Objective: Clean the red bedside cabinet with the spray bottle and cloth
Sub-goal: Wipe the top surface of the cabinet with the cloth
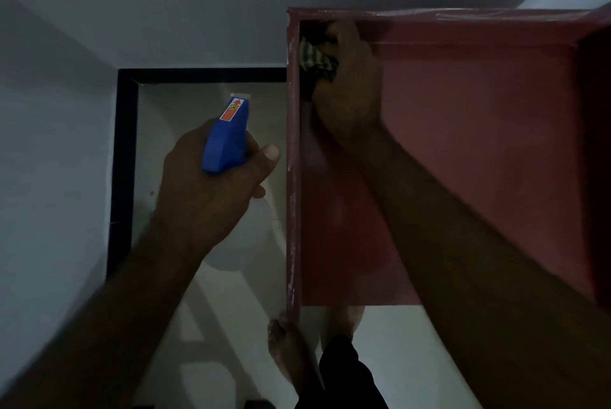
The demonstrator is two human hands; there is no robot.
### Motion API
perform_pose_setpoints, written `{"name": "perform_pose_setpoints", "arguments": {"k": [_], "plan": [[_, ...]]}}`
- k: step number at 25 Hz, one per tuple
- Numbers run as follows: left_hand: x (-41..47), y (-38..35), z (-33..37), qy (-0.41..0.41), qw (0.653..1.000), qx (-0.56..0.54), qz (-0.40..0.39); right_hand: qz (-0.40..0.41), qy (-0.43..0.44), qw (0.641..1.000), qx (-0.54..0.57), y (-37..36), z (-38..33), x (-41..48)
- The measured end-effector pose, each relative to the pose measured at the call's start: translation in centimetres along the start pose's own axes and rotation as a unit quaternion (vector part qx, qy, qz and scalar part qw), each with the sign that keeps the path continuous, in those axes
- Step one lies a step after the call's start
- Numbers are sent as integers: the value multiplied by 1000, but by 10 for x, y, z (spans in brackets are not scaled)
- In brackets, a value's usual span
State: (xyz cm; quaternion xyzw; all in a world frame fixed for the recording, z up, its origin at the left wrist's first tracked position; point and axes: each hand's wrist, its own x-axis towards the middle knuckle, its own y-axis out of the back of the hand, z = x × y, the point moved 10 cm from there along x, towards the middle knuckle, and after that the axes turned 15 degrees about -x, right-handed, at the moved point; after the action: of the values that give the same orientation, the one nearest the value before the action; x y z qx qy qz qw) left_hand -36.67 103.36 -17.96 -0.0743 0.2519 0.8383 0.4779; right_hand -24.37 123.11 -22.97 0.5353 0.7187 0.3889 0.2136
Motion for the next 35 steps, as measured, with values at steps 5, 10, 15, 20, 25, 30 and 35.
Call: {"name": "perform_pose_setpoints", "arguments": {"k": [5, 10, 15, 20, 25, 30, 35], "plan": [[-27, 5, -4, -2, 1000, -5, 1, -2, 40, 999, -8, 5, -6, -46], [-59, 10, -12, -7, 1000, -14, -10, -27, 30, 999, -13, 16, 0, -114], [-84, 10, -18, -9, 1000, -15, -15, -54, 1, 999, 6, 30, 3, -199], [-105, 3, -20, -13, 1000, -12, -24, -82, -53, 995, 0, 30, 11, -258], [-119, -13, -22, -13, 999, 4, -32, -91, -53, 994, 0, 27, 12, -267], [-133, -28, -26, -18, 999, 23, -30, -55, -16, 998, -41, 32, 7, -268], [-152, -46, -12, -30, 999, 16, -39, -25, 37, 990, -133, 43, 6, -272]]}}
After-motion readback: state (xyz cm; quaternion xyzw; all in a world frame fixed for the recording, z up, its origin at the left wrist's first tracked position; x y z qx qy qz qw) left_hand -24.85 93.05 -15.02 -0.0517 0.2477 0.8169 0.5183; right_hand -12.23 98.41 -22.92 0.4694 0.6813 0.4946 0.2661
